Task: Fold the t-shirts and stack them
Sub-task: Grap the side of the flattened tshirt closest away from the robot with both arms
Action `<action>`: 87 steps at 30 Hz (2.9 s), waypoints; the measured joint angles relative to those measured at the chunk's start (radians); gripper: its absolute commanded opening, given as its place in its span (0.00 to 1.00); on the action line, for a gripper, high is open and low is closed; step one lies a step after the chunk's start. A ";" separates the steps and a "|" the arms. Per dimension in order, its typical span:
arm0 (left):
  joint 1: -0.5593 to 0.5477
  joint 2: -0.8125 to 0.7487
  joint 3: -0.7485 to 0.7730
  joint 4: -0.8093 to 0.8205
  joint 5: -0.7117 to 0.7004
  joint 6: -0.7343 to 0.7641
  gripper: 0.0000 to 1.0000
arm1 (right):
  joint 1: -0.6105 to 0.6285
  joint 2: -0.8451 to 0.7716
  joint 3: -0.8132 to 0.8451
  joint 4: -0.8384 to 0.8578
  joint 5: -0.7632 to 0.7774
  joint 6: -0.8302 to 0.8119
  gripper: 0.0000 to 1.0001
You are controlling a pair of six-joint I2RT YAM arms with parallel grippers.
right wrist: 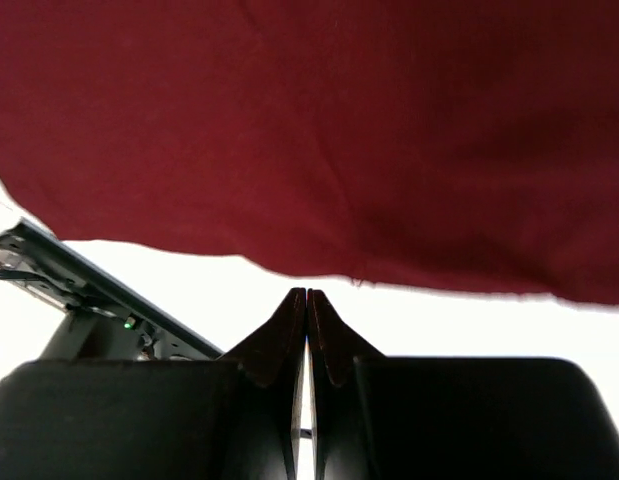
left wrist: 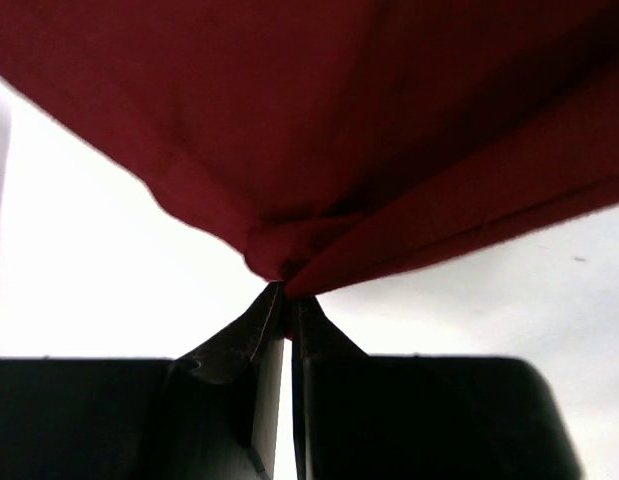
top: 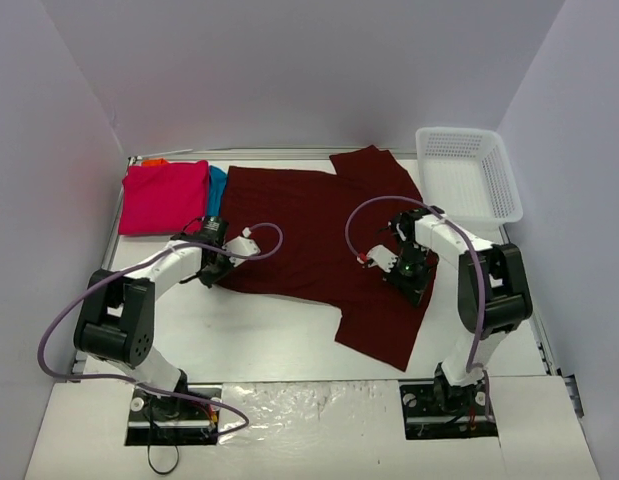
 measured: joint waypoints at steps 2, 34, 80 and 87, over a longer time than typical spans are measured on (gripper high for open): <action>0.028 0.012 0.012 0.003 -0.003 -0.013 0.02 | 0.000 0.055 0.000 0.011 0.003 -0.009 0.00; 0.142 0.049 0.034 0.076 -0.090 -0.105 0.02 | 0.001 0.423 0.449 -0.003 -0.069 0.056 0.00; 0.219 0.027 0.024 0.089 -0.066 -0.111 0.02 | 0.775 -0.006 -0.090 0.031 -0.047 0.229 0.36; 0.220 0.027 0.025 0.089 -0.064 -0.111 0.02 | 0.820 0.037 -0.104 0.063 -0.052 0.258 0.41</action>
